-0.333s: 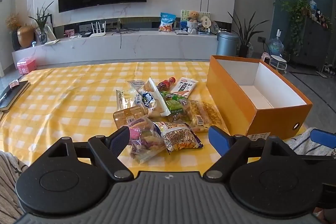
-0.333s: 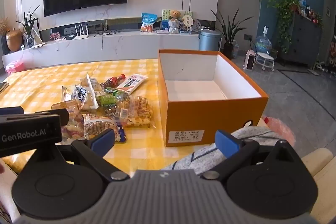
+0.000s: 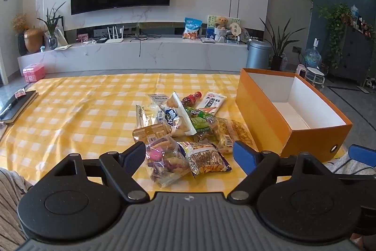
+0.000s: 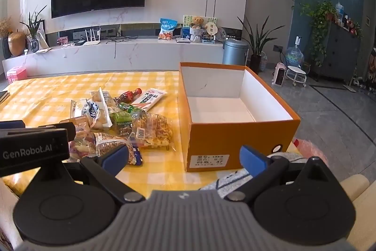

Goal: Organize snacks

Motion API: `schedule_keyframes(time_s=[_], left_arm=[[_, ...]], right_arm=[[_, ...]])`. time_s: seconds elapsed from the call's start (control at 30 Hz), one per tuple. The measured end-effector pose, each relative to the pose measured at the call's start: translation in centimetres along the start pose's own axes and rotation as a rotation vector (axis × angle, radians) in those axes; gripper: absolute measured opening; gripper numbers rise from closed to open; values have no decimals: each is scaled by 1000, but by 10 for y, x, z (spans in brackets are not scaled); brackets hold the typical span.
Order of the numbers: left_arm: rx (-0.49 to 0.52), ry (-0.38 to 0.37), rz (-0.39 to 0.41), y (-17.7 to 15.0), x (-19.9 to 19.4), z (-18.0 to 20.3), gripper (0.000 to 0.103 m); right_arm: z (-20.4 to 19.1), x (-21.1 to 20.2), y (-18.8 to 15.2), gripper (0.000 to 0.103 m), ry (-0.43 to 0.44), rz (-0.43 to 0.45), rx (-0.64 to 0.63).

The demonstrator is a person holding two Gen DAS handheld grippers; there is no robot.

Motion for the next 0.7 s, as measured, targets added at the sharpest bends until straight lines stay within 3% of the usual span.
schedule_keyframes(time_s=[0.7], left_arm=[[-16, 15, -36, -2, 1, -4, 99]], right_arm=[[-10, 6, 0, 97, 0, -22, -22]])
Point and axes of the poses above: each gripper's, at about its wrist camera, not at the fingertips, and x roughly the way its jaws point, z to its right, y to its top, the point moved 3 cm from there along x, roughly the way its jaws point, and after that the axes turned 9 degrees about x, right-handed, at the moved point
